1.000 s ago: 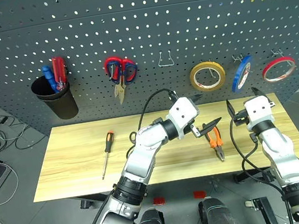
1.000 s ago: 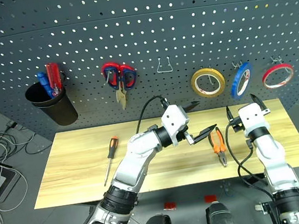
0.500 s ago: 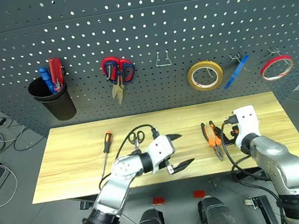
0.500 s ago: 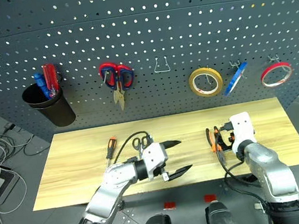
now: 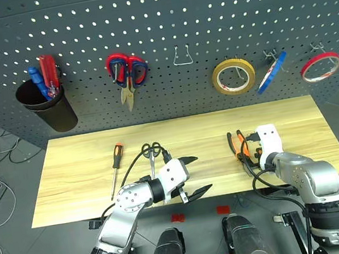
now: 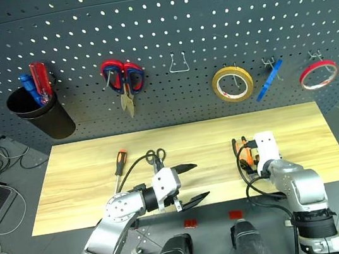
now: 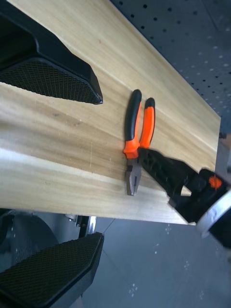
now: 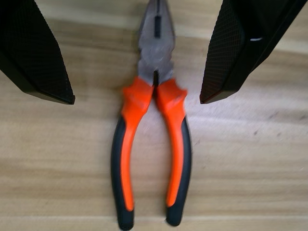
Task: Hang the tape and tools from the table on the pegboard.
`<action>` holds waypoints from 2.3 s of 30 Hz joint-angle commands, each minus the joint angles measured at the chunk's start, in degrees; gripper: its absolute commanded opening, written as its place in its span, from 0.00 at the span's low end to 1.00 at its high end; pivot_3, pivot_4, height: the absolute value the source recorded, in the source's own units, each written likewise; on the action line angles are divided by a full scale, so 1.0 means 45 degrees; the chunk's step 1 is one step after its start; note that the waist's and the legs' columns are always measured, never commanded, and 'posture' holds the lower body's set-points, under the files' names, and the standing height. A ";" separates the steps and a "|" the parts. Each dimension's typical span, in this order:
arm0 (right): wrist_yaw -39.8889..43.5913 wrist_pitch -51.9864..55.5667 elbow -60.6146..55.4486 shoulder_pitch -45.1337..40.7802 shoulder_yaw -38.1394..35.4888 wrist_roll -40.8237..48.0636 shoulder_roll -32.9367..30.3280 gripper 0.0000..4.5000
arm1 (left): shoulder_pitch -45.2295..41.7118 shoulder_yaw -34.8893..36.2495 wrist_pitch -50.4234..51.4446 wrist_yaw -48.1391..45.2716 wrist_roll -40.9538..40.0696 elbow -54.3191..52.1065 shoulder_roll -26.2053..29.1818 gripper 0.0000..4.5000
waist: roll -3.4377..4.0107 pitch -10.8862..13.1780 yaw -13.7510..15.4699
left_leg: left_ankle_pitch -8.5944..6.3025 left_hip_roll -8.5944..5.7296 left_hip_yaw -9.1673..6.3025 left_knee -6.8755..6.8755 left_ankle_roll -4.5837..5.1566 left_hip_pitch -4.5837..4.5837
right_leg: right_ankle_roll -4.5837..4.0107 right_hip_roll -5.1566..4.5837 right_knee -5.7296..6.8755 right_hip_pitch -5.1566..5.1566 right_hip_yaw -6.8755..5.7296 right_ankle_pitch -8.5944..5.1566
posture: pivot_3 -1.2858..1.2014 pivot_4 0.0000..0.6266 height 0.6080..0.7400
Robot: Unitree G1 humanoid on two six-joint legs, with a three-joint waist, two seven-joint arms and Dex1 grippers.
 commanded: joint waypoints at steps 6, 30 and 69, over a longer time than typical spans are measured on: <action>0.0003 -0.0233 0.0662 -0.0609 0.0079 0.0043 0.0372 0.99 | 0.0382 0.0290 0.0443 0.0140 -0.0352 -0.1108 0.0261 1.00 | -0.0028 0.0284 0.0026 | 0.0000 0.0001 0.0003 0.0001 0.0000 0.0000 | 0.0001 -0.0006 0.0008 -0.0003 0.0008 0.0001 | 0.54 0.65 1.00; 0.0619 -0.1814 0.2829 -0.1830 0.0523 -0.0419 -0.0354 0.67 | 0.0281 0.0129 0.0825 0.0176 -0.0562 -0.1633 0.0157 1.00 | -0.0027 0.0458 0.0057 | 0.0001 0.0011 -0.0002 -0.0015 -0.0001 -0.0010 | 0.0002 -0.0005 -0.0009 -0.0016 0.0001 0.0000 | 0.55 0.59 1.00; -0.0056 -1.6037 0.3275 -0.6279 0.2256 -0.2983 0.2104 0.67 | -0.1720 0.2840 0.1163 0.7271 0.0789 -0.3045 -0.2669 1.00 | -0.0145 -0.1214 0.0885 | 0.0103 -0.0027 0.0026 0.0002 -0.0184 -0.0188 | 0.0010 -0.0006 0.0000 -0.0188 -0.0046 0.0019 | 0.59 0.21 1.00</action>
